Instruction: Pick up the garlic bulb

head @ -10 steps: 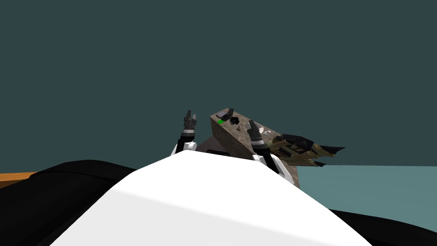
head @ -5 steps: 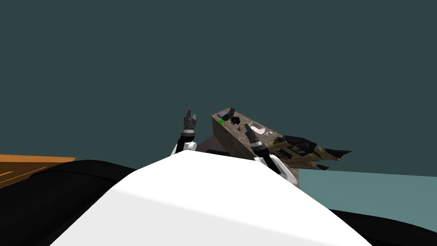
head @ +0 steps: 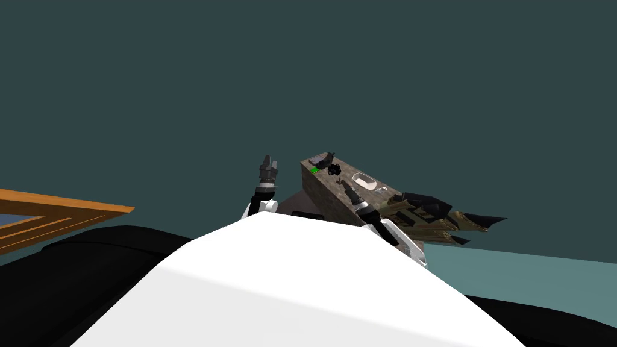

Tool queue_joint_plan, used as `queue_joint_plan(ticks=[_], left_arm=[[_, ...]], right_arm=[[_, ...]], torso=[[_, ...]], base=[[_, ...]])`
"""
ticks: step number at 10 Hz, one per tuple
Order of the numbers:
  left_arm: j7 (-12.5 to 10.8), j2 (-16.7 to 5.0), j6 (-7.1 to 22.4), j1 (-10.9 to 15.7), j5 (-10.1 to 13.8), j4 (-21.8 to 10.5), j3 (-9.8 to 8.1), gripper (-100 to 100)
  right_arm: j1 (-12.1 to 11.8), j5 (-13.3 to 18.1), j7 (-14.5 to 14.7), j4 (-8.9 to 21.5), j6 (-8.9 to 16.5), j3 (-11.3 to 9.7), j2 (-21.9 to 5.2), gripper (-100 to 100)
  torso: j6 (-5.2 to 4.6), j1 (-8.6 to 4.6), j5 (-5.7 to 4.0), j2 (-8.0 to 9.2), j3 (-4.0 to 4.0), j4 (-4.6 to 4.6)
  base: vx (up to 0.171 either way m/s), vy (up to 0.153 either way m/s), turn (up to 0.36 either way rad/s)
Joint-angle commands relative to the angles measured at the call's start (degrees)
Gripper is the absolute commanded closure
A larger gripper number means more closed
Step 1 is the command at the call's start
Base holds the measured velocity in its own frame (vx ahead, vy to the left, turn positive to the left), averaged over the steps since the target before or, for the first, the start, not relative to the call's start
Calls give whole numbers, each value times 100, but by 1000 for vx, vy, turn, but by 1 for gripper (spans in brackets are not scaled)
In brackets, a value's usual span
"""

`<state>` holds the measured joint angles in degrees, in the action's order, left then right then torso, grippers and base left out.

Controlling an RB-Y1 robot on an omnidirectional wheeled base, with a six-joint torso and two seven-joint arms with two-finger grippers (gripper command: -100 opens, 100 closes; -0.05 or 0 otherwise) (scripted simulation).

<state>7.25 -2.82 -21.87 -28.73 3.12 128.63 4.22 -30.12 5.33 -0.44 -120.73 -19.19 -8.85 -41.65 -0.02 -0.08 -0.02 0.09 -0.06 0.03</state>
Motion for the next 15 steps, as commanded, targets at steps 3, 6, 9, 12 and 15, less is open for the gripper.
queue_joint_plan(ticks=[3, 6, 9, 12, 15], left_arm=[[0, 0, 0, 0, 0, 0, 0, 0], [0, 0, 0, 0, 0, 0, 0, 0], [0, 0, 0, -1, 0, 0, 0, 0], [0, 0, 0, -1, 0, 0, 0, 0], [0, 0, 0, -1, 0, 0, 0, 0]], right_arm=[[-76, 2, 138, 318, 4, -263, -657, -100], [-90, -4, 194, 472, 20, -384, -1145, -100], [-101, -12, 249, 628, 35, -500, -1549, -100], [-106, -34, 357, 947, 65, -717, -2091, -100], [-103, -46, 411, 1109, 79, -818, -2516, -100]], torso=[[0, -1, 0, 0, 0, 0], [3, 3, 0, -3, 2, -1], [-1, 1, 0, -9, 5, -2], [-1, 3, 0, -13, 8, -3], [-2, 3, 0, -14, 8, -3]], base=[[-38, -14, 130], [-30, -6, 111], [-15, -6, 87], [-8, -6, 152], [-3, -8, 84]])
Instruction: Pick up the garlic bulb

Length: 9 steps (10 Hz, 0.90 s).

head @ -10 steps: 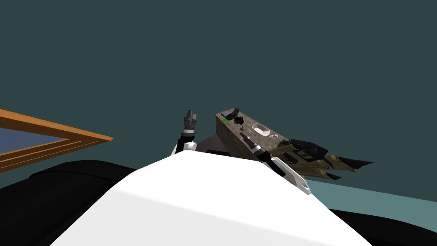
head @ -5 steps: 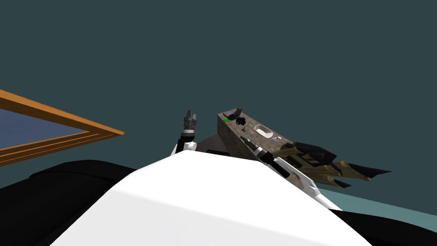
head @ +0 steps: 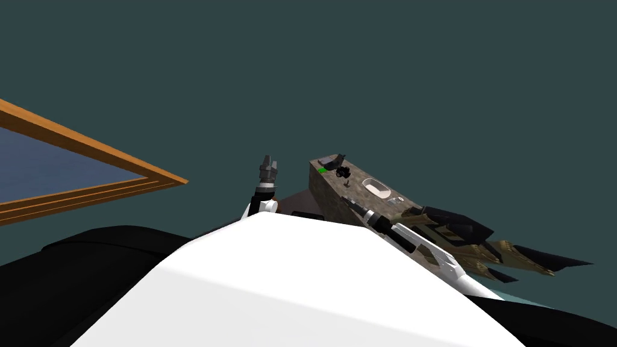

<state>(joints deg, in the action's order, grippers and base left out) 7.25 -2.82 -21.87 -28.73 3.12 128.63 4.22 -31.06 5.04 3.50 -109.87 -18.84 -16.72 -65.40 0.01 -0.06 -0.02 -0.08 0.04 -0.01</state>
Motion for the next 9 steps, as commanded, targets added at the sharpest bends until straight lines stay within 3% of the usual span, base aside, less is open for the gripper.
queue_joint_plan(ticks=[1, 9], left_arm=[[0, 0, 0, 0, 0, 0, 0, 0], [0, 0, 0, -1, 0, 0, 0, 0]], right_arm=[[-9, -16, 17, 23, 44, -30, -283, -100], [-2, -66, 215, 661, 77, -430, -1643, -100]], torso=[[0, 0, 0, 0, 0, 0], [-3, -2, -1, -5, 3, -1]], base=[[0, -14, 104], [5, -15, 122]])
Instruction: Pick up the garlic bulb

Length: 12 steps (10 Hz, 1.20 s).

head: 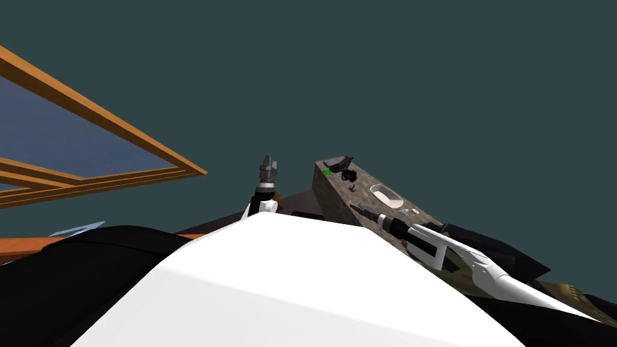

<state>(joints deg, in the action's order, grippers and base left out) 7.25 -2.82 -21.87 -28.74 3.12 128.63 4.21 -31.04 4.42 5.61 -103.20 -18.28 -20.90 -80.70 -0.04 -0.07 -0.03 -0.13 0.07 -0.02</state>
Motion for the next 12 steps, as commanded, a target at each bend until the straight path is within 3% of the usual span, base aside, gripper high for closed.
queue_joint_plan(ticks=[1, 3, 6, 12], left_arm=[[0, 0, 0, 0, 0, 0, 0, 0], [0, 0, 0, 0, 0, 0, 0, 0], [0, 0, 0, 0, 0, 0, 0, 0], [0, 0, 0, -1, 0, 0, 0, 0]], right_arm=[[-9, -17, 47, 145, 22, -118, -286, -100], [-19, -31, 87, 289, 21, -226, -652, -100], [-35, -45, 123, 425, 18, -338, -994, -100], [-148, -122, 247, 952, -42, -859, -1996, -100]], torso=[[0, 0, 0, 0, 0, 0], [-2, 1, 0, -1, 1, 0], [2, 6, 1, -5, 3, -1], [2, 17, 3, -21, 12, -5]], base=[[14, -10, 186], [19, -8, 113], [20, -2, 99], [54, 15, 172]])
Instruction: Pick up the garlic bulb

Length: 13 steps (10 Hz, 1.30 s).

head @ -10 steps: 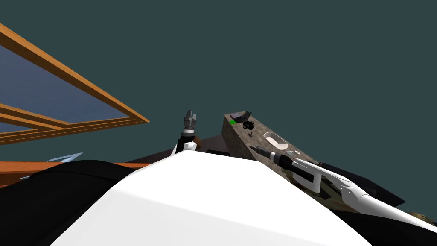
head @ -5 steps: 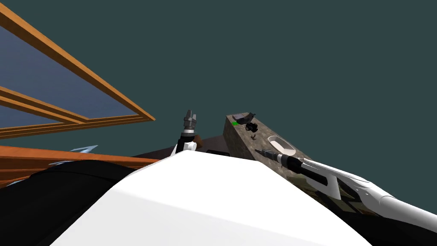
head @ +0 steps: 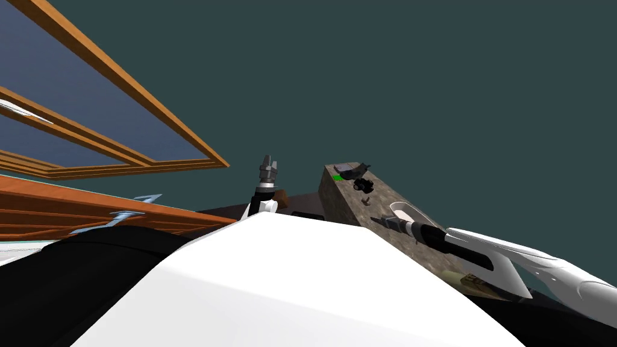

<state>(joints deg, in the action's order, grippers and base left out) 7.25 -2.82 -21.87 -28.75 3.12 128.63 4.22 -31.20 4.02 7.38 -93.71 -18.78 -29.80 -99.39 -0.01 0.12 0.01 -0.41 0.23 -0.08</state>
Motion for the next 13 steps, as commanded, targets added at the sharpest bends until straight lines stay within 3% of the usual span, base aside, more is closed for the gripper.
queue_joint_plan(ticks=[1, 3, 5, 6, 7, 13], left_arm=[[0, 0, 0, 0, 0, 0, 0, 0], [0, 0, 0, -1, 0, 0, 0, 0], [0, 0, 0, -1, 0, 0, 0, 0], [0, 0, 0, -1, 0, 1, 0, 0], [0, 0, 0, 0, 0, 0, -1, 0], [0, 0, 0, 2, 0, 0, 0, 0]], right_arm=[[-147, -97, 87, 74, -12, -48, -265, -100], [-145, -134, 121, 213, -66, -184, -546, -100], [-120, -122, 99, 208, -59, -187, -537, -100], [-124, -132, 117, 208, -60, -182, -547, 0], [-129, -141, 79, 384, -89, -198, -412, -100], [-153, -183, -66, 1086, -204, -259, 125, -100]], torso=[[0, 0, 0, 0, 0, 0], [-2, 8, 1, -5, 3, -1], [-1, 28, 6, -23, 13, -5], [-7, 14, 4, 0, 1, -1], [-8, 2, 0, 21, -12, 5], [-7, 0, -1, 73, -42, 17]], base=[[83, 22, 209], [108, 60, 209], [104, 68, 134], [12, 7, -5], [-26, 12, 191], [-85, 14, 226]])
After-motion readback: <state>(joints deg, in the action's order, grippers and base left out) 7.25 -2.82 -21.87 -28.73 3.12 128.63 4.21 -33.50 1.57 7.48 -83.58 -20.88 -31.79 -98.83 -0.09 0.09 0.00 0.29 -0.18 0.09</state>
